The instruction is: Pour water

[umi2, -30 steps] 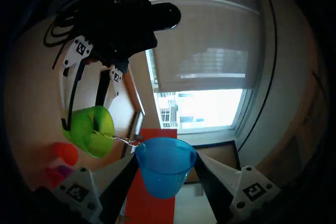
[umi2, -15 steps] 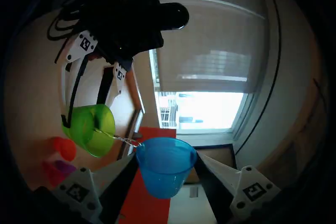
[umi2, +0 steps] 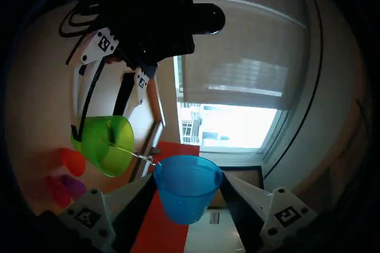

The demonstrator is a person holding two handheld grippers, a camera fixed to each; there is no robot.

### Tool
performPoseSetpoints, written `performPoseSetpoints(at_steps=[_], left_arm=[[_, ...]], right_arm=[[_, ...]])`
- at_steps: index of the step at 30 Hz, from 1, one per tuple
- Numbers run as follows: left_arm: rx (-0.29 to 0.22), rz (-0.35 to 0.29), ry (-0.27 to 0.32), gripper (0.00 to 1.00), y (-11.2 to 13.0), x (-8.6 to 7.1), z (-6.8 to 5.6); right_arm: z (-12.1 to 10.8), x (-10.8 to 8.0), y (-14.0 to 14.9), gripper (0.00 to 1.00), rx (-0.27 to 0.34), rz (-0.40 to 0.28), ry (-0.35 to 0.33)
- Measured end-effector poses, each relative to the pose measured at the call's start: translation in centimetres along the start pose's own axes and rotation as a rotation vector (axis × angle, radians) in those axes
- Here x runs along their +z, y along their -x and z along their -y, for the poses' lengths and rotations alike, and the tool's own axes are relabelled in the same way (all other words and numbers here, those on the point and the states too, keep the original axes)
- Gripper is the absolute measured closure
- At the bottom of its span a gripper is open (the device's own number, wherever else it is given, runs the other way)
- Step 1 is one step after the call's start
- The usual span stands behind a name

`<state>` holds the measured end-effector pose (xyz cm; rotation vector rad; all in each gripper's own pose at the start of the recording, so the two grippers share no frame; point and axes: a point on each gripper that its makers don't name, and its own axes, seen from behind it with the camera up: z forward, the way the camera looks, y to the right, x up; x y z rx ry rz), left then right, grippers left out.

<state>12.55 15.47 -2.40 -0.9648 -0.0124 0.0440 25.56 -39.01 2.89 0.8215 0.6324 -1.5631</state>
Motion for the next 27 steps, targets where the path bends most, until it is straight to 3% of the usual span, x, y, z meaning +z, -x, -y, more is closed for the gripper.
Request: performPoseSetpoints(at_steps=[17, 27], left_arm=[[-0.004, -0.001, -0.001, 0.21, -0.02, 0.09, 0.11], [-0.008, -0.003, -0.003, 0.21, 0.12, 0.15, 0.40]], right_arm=[[-0.09, 0.02, 0.34, 0.09, -0.010, 0.003, 0.001], [-0.33, 0.04, 0.46, 0.09, 0.033, -0.004, 0.006]])
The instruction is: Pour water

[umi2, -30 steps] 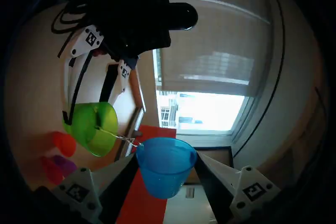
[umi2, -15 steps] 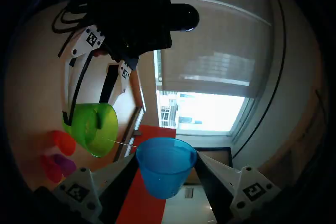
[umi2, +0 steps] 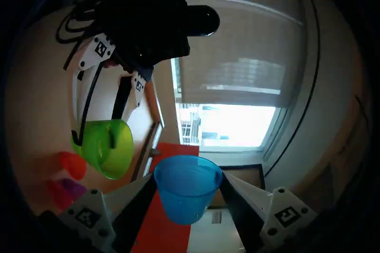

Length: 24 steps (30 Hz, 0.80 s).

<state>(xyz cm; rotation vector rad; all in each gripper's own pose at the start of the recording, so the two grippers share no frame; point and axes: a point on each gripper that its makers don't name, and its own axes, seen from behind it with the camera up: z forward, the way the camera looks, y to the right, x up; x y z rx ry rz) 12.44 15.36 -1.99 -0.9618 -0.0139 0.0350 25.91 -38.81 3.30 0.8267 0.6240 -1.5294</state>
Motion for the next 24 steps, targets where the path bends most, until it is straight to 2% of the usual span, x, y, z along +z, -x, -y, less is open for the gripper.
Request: performPoseSetpoints(at_steps=[7, 17, 24], left_arm=[[0.000, 0.003, -0.005, 0.21, 0.1, -0.1, 0.3], [-0.001, 0.002, -0.013, 0.21, 0.1, -0.2, 0.5], [0.002, -0.004, -0.020, 0.21, -0.2, -0.4, 0.7]], right_arm=[[0.1, 0.1, 0.5, 0.09, 0.064, -0.005, -0.004], [0.4, -0.1, 1.2, 0.09, 0.231, -0.012, -0.001], [0.5, -0.4, 1.2, 0.09, 0.325, -0.011, 0.019]])
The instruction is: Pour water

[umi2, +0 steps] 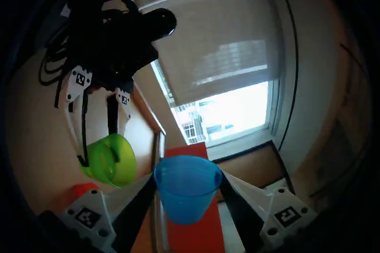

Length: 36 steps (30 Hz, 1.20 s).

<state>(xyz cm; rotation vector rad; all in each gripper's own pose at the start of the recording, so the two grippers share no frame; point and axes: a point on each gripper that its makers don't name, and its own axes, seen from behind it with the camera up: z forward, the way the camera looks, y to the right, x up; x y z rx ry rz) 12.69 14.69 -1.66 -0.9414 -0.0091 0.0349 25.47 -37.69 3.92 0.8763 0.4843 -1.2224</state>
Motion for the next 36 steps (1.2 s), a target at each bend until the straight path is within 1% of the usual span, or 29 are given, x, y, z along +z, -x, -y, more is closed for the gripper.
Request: performPoseSetpoints(at_steps=[5, 11, 22, 28, 36], left_arm=[[-0.001, -0.004, -0.006, 0.21, -0.1, -0.1, 0.2], [0.000, -0.004, -0.013, 0.21, 0.0, -0.2, 0.3], [0.002, -0.011, -0.018, 0.21, -0.4, -0.4, 0.2], [0.001, -0.015, -0.022, 0.21, -0.6, -0.6, 0.4], [0.004, -0.015, -0.028, 0.21, -0.8, -0.8, 0.5]], right_arm=[[-0.2, -0.4, 0.0, 0.09, 0.095, 0.000, 0.019], [0.1, -0.8, 0.5, 0.09, 0.200, 0.003, 0.032], [0.6, -1.4, 1.5, 0.09, 0.420, 0.000, 0.039], [1.1, -1.7, 1.9, 0.09, 0.553, 0.004, 0.030], [1.5, -2.1, 2.0, 0.09, 0.764, -0.006, 0.009]])
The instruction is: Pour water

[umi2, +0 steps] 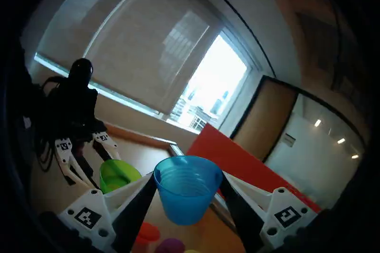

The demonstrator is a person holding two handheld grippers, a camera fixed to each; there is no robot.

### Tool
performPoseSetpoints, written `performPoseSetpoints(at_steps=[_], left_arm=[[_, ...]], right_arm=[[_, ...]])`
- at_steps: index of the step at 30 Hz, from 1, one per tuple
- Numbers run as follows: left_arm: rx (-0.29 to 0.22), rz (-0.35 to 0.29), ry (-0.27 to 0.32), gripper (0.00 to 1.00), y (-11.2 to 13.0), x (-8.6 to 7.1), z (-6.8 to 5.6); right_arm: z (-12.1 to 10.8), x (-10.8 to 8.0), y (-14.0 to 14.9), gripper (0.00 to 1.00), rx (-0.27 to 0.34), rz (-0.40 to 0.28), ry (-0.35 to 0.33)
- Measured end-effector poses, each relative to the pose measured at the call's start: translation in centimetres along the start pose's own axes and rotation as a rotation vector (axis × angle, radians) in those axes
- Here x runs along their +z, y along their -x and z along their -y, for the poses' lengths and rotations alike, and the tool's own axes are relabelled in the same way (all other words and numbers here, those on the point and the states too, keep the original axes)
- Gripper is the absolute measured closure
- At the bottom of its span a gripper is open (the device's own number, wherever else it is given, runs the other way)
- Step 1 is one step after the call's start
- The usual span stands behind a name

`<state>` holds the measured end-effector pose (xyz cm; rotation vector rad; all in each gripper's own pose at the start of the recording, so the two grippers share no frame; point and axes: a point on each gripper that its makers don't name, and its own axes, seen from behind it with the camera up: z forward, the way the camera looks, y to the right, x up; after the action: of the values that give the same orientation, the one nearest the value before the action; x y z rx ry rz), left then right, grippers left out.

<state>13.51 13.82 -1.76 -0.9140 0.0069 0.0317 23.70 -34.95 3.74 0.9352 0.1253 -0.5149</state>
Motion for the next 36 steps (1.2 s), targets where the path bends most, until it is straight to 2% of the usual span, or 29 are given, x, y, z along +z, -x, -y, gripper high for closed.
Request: performPoseSetpoints(at_steps=[5, 12, 20, 23, 36], left_arm=[[0.002, -0.001, -0.002, 0.21, -0.1, -0.1, 0.1], [0.003, -0.001, -0.005, 0.21, -0.2, -0.1, 0.3], [0.003, -0.002, -0.007, 0.21, -0.4, -0.1, 0.4], [0.004, 0.000, -0.009, 0.21, -0.4, -0.2, 0.4], [-0.006, 0.014, -0.004, 0.21, 0.0, -0.2, 0.5]], right_arm=[[0.1, -0.2, 0.0, 0.09, 0.130, -0.004, -0.025], [0.4, -0.6, 0.8, 0.09, 0.218, 0.023, -0.034], [0.4, -0.9, 1.6, 0.09, 0.351, 0.049, -0.037], [0.2, -1.1, 1.5, 0.09, 0.378, 0.045, -0.036], [0.8, -1.9, 2.1, 0.09, 0.376, 0.067, -0.037]])
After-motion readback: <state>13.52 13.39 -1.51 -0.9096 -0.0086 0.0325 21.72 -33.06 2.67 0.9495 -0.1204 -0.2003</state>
